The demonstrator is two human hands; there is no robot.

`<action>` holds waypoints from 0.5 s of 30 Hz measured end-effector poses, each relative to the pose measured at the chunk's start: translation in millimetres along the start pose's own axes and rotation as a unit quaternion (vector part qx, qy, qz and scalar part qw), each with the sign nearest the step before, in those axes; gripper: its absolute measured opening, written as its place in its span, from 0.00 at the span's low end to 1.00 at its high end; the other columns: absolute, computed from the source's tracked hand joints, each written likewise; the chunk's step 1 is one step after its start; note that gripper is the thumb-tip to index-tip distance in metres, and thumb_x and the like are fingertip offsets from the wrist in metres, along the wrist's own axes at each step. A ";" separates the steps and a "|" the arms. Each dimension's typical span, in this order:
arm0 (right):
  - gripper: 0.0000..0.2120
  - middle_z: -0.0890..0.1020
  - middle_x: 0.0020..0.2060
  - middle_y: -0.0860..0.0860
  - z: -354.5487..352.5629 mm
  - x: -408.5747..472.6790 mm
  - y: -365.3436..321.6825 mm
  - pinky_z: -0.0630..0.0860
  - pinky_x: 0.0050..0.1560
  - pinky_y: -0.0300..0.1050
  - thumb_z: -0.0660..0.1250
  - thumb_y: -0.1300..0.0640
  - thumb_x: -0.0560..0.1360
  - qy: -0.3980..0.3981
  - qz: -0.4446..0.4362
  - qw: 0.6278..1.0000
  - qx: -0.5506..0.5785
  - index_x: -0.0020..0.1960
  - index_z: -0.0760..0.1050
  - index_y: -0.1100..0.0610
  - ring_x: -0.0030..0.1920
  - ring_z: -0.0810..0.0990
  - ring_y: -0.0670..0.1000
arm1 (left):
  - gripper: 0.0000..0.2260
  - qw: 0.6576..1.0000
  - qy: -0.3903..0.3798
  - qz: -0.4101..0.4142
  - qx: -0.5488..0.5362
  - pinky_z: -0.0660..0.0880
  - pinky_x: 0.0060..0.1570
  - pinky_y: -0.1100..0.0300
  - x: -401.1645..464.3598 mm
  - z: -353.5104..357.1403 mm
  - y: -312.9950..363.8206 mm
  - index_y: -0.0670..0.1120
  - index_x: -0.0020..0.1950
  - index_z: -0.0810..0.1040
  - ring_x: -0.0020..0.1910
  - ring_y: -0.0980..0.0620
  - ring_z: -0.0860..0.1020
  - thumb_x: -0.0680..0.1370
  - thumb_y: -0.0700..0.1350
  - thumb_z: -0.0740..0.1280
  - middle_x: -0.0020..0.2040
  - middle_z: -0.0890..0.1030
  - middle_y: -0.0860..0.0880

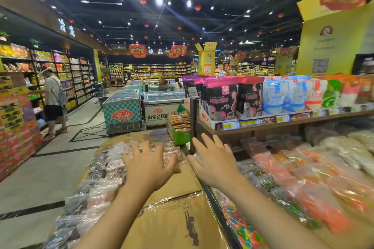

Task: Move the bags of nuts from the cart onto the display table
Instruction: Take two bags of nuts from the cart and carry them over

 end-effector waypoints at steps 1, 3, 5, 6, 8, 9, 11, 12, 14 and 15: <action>0.30 0.55 0.83 0.52 1.3 -4.7 9.4 0.54 0.79 0.64 0.52 0.38 0.84 -0.004 0.012 1.000 -0.001 0.82 0.55 0.48 0.82 0.50 0.60 | 0.29 1.000 -0.010 0.010 0.001 0.62 0.68 0.34 -0.7 5.2 7.9 0.58 0.71 0.71 0.73 0.38 0.65 0.77 0.70 0.49 0.74 0.69 0.45; 0.30 0.55 0.83 0.52 3.6 -13.8 32.0 0.53 0.79 0.65 0.51 0.38 0.84 -0.007 0.039 0.999 -0.013 0.83 0.54 0.47 0.83 0.50 0.60 | 0.29 0.999 -0.009 0.045 0.015 0.62 0.68 0.34 -1.4 16.1 30.8 0.58 0.72 0.70 0.73 0.37 0.65 0.77 0.69 0.49 0.74 0.69 0.45; 0.31 0.54 0.83 0.51 7.5 -27.3 58.1 0.52 0.79 0.65 0.50 0.37 0.84 -0.015 0.065 0.998 -0.020 0.83 0.53 0.47 0.83 0.49 0.60 | 0.28 0.997 -0.012 0.079 0.004 0.62 0.69 0.34 -4.4 29.2 56.7 0.58 0.71 0.69 0.73 0.37 0.65 0.77 0.69 0.48 0.74 0.69 0.45; 0.31 0.54 0.83 0.51 10.5 -35.7 71.0 0.52 0.80 0.64 0.50 0.37 0.84 -0.017 0.075 0.997 -0.024 0.83 0.52 0.47 0.83 0.49 0.60 | 0.28 0.996 -0.018 0.093 -0.004 0.62 0.70 0.34 -8.2 35.7 70.2 0.59 0.71 0.69 0.73 0.37 0.65 0.77 0.69 0.48 0.75 0.68 0.45; 0.31 0.53 0.84 0.51 14.7 -54.5 99.8 0.52 0.80 0.64 0.50 0.37 0.84 -0.024 0.102 0.994 -0.029 0.83 0.52 0.47 0.83 0.49 0.60 | 0.28 0.993 -0.026 0.117 -0.010 0.61 0.69 0.35 -15.6 48.5 96.2 0.59 0.71 0.69 0.73 0.38 0.65 0.77 0.70 0.47 0.74 0.68 0.46; 0.31 0.53 0.84 0.51 16.5 -65.7 114.9 0.51 0.80 0.64 0.50 0.36 0.84 -0.024 0.116 0.993 -0.026 0.83 0.52 0.47 0.83 0.48 0.60 | 0.29 0.991 -0.031 0.132 -0.011 0.62 0.69 0.36 -21.2 55.1 110.7 0.59 0.72 0.68 0.73 0.38 0.65 0.76 0.70 0.46 0.74 0.68 0.46; 0.31 0.52 0.84 0.51 19.1 -90.8 147.5 0.51 0.80 0.63 0.50 0.36 0.83 -0.028 0.141 0.989 -0.024 0.83 0.52 0.47 0.83 0.48 0.60 | 0.29 0.986 -0.041 0.160 -0.011 0.62 0.69 0.36 -34.0 69.6 144.6 0.60 0.74 0.65 0.73 0.38 0.64 0.77 0.70 0.47 0.74 0.68 0.46; 0.31 0.52 0.84 0.50 20.3 -102.7 159.9 0.51 0.80 0.63 0.50 0.37 0.83 -0.027 0.148 0.988 -0.022 0.83 0.52 0.46 0.83 0.47 0.60 | 0.29 0.985 -0.043 0.170 -0.011 0.61 0.69 0.37 -39.4 76.2 158.4 0.60 0.75 0.65 0.73 0.38 0.64 0.78 0.70 0.48 0.75 0.68 0.46; 0.31 0.51 0.84 0.49 21.2 -127.1 187.9 0.51 0.80 0.62 0.50 0.36 0.83 -0.029 0.167 0.985 -0.019 0.83 0.52 0.46 0.83 0.46 0.59 | 0.28 0.981 -0.057 0.185 -0.025 0.60 0.70 0.37 -49.8 88.7 189.4 0.60 0.75 0.65 0.74 0.39 0.63 0.78 0.70 0.50 0.76 0.66 0.47; 0.31 0.51 0.84 0.49 20.7 -140.3 204.4 0.51 0.80 0.62 0.50 0.36 0.83 -0.032 0.178 0.983 -0.020 0.83 0.51 0.45 0.83 0.46 0.59 | 0.28 0.978 -0.063 0.197 -0.032 0.59 0.70 0.37 -55.7 95.7 208.9 0.60 0.75 0.65 0.75 0.39 0.62 0.78 0.69 0.51 0.77 0.66 0.47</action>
Point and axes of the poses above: each hand's wrist, its own x-axis towards the middle knuckle, its own z-axis out of the palm, y = z × x, the point moved 8 cm from there along x, towards the middle knuckle
